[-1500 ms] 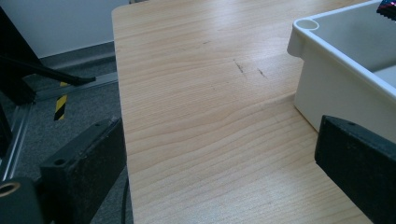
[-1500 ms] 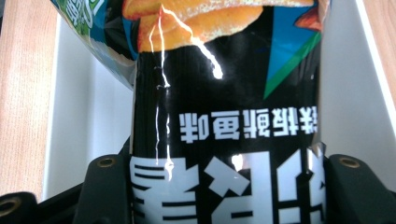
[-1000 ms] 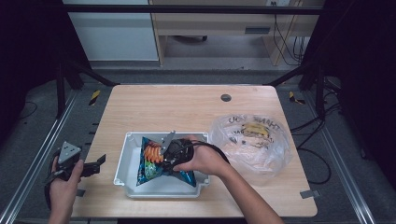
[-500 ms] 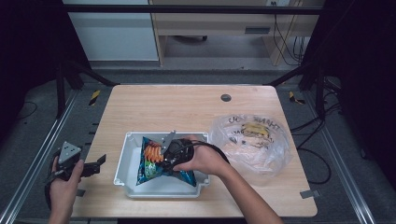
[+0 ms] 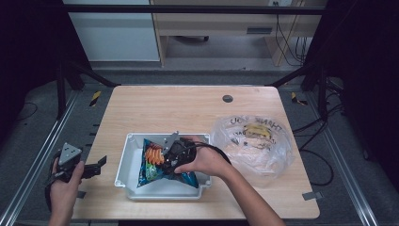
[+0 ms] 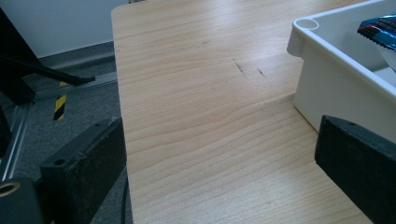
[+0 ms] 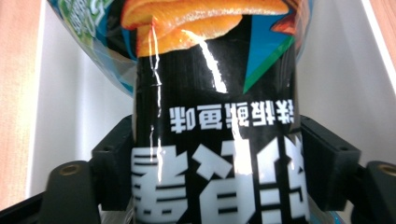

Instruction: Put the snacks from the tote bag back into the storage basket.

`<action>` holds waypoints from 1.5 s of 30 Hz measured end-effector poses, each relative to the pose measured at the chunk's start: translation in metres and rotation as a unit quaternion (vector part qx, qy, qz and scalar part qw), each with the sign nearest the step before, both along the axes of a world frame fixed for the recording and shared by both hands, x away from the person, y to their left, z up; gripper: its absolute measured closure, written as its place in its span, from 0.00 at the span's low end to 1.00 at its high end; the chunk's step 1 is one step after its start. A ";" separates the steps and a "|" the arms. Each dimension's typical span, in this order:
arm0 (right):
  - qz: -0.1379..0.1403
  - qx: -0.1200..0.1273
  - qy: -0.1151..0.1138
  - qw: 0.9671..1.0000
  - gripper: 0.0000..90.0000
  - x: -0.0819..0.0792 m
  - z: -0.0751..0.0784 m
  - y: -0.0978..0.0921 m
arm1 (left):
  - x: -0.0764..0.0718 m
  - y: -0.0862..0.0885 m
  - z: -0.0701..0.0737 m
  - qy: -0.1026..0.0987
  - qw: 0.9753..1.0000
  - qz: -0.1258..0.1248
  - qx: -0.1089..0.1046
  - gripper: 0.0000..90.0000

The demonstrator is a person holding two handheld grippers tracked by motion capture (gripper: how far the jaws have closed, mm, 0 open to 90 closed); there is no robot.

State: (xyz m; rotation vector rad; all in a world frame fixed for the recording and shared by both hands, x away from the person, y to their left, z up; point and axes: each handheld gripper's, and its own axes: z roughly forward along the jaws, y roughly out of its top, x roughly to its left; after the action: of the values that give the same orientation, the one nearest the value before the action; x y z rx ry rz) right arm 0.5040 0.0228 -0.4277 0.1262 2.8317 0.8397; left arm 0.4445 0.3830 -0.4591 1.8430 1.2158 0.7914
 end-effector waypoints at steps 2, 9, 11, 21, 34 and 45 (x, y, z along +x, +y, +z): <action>0.000 0.007 0.000 1.000 0.21 -0.001 0.003 -0.002 | 0.000 0.000 0.000 -0.001 1.000 -0.001 0.002 0.02; -0.013 0.020 0.001 1.000 0.14 -0.005 0.011 -0.006 | 0.000 0.000 0.000 0.000 1.000 0.000 0.001 0.02; -0.016 0.020 0.003 1.000 0.12 -0.006 0.013 -0.007 | 0.000 0.000 0.000 0.000 1.000 0.000 0.001 0.02; -0.032 0.045 0.011 0.998 0.09 -0.010 0.024 -0.013 | 0.000 0.000 -0.001 0.001 1.000 0.000 0.001 0.02; -0.057 0.068 0.016 0.996 0.07 -0.012 0.035 -0.025 | 0.000 0.000 0.000 0.002 1.000 0.000 0.000 0.02; -0.071 0.082 0.009 0.994 0.07 -0.014 0.043 -0.035 | 0.000 0.000 0.000 0.002 1.000 0.000 0.001 0.02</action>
State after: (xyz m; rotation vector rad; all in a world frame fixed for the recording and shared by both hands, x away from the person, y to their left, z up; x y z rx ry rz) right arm 0.4902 -0.0126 -0.3851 0.3566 2.7285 1.0405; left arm 0.4446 0.3827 -0.4596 1.8467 1.2185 0.7908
